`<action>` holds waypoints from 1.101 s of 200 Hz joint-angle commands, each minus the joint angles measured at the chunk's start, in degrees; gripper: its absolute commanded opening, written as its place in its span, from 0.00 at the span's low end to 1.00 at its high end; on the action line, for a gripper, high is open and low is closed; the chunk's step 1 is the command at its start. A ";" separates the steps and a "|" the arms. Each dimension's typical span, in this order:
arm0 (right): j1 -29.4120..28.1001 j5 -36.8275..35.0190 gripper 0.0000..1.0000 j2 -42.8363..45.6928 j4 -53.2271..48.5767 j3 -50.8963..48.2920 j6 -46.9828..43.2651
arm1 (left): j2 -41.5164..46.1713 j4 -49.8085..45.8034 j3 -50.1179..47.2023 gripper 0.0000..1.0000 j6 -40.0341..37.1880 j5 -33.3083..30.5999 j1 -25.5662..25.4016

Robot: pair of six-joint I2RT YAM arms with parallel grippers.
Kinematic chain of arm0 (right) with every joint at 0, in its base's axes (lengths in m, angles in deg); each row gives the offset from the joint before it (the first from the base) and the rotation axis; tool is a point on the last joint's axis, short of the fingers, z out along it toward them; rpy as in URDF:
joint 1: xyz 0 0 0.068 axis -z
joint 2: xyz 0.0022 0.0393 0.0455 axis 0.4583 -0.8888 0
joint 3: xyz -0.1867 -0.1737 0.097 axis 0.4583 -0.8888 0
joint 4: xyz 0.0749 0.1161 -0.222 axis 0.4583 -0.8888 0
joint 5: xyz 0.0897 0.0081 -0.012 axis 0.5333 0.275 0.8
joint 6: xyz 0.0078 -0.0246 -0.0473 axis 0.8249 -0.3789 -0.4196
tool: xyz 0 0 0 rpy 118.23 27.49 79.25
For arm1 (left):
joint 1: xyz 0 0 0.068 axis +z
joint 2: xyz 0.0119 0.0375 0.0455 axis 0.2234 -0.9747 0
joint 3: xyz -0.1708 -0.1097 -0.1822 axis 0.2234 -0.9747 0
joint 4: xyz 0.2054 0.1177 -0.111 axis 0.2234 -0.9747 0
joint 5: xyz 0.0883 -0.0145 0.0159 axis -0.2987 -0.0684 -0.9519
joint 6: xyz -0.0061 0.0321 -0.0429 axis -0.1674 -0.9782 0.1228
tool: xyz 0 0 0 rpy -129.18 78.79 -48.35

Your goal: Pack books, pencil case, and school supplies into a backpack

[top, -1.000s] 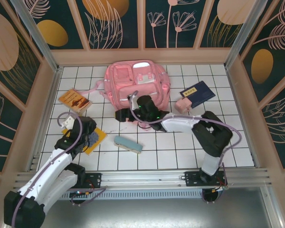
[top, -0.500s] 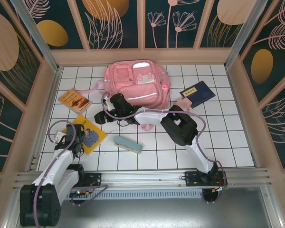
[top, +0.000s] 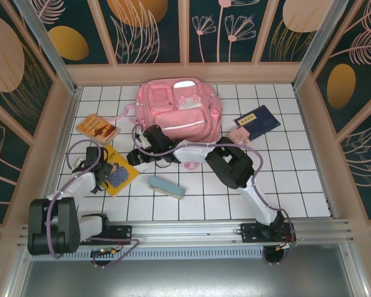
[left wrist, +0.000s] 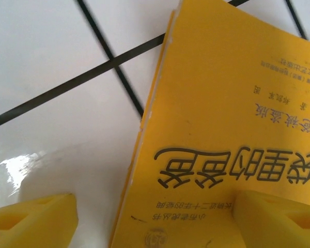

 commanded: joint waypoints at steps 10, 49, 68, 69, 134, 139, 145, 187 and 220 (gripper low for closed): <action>0.85 -1.73 0.72 2.66 -0.96 -2.75 1.79 | -10.00 26.17 -0.19 0.82 -4.36 24.90 -1.20; 2.04 -0.94 0.71 3.06 0.79 -4.52 3.74 | -11.66 25.39 3.82 0.83 -6.72 23.86 -6.50; 2.52 -0.04 0.70 2.40 0.61 -3.39 4.06 | -11.20 23.70 4.30 0.83 -6.76 23.27 -7.78; 2.53 0.02 0.70 2.32 0.58 -3.29 4.06 | -11.12 23.59 4.20 0.83 -6.74 23.20 -7.78; 1.04 1.73 0.67 -2.78 -4.18 4.14 3.63 | -7.42 18.39 -0.77 0.73 -4.86 17.30 -7.78; 0.86 1.84 0.67 -3.13 -4.81 4.65 3.62 | -8.17 18.38 -0.81 0.72 -4.54 17.54 -7.78; 0.78 1.79 0.67 -3.69 -5.65 5.46 3.57 | -9.11 18.68 -0.89 0.70 -4.16 18.01 -7.78; 0.94 7.32 0.66 -3.68 -4.55 6.04 5.01 | -13.61 22.70 -2.89 0.54 -1.11 21.08 -7.78; 1.73 17.07 0.64 -1.84 5.09 2.86 9.47 | -14.04 24.00 -4.07 0.46 -0.57 21.71 -7.78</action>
